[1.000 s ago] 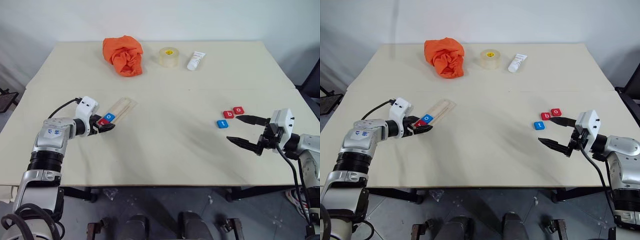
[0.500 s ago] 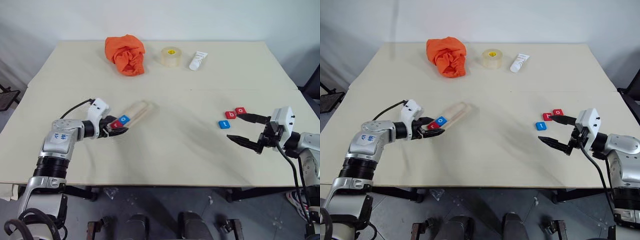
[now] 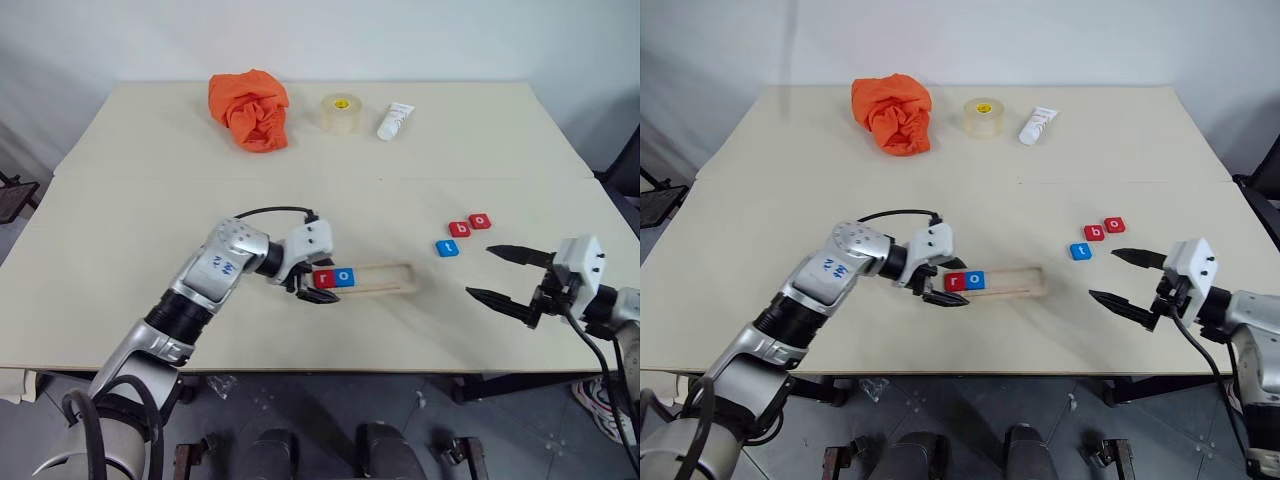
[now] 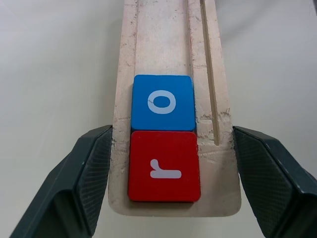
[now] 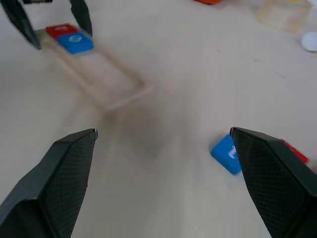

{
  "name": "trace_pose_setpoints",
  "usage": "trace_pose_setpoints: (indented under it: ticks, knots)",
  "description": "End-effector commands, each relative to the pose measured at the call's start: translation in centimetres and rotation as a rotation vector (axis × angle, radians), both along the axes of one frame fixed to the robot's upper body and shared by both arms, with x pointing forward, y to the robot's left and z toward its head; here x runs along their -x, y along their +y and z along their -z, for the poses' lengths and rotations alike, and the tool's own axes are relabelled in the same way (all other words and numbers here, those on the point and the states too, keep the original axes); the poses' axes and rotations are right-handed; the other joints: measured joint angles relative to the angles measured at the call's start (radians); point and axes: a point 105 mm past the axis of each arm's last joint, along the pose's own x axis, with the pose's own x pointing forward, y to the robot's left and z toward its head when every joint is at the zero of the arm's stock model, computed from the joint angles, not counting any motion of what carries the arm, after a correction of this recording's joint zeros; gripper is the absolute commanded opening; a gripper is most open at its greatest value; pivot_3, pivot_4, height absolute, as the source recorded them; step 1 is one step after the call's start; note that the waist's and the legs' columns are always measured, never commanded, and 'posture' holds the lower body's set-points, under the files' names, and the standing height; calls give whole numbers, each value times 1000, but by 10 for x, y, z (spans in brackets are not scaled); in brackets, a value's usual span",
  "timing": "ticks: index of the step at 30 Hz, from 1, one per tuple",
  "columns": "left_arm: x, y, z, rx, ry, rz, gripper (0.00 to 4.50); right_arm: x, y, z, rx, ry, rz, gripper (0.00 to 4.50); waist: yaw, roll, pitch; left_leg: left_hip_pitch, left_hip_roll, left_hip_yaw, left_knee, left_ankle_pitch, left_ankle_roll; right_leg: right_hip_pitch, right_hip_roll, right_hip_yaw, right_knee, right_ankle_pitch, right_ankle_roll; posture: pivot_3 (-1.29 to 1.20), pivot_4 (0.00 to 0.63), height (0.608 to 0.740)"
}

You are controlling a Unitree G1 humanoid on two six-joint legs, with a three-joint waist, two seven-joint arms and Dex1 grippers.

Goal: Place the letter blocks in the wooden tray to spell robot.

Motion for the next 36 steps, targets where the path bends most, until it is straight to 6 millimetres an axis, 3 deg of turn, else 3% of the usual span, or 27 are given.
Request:
trace_pose_setpoints:
  ticks: [1,7,21,24,26,31,36]
  knots:
    - [8,-20,-8,-6,-69,69,3387,10,-12,-15,34,-61,31,4500,-1,0,0,0,0,0,0,0,0,0,0,0,0,0,0,0,150,740]
    - [21,-22,1,-52,-80,116,3387,30,-18,-9,61,-6,9,4500,-2,-1,0,0,0,1,0,0,0,0,0,1,0,0,0,0,150,740]
    - [31,-18,4,-33,-47,34,3387,26,-14,-9,48,-18,22,4500,12,-1,0,1,0,1,2,1,1,1,-1,1,0,0,0,0,150,740]
    - [32,-16,8,-31,-25,9,4358,22,-13,-10,50,-21,14,4500,14,-1,0,1,0,1,2,1,1,2,0,1,0,0,0,0,150,740]
    - [31,-11,7,-29,-30,-12,4471,20,-12,-12,52,-24,9,4500,16,-1,0,1,0,1,2,1,1,2,0,1,0,0,0,0,150,740]
    - [32,-2,-4,26,-51,-22,4471,18,-14,-14,58,-25,5,4500,19,-1,0,1,0,1,2,0,1,2,-1,1,0,0,0,0,150,740]
    - [27,17,-31,200,-69,-33,4471,12,-21,-11,48,-7,71,4500,19,-1,0,1,0,1,3,0,1,2,-2,1,0,0,0,0,150,740]
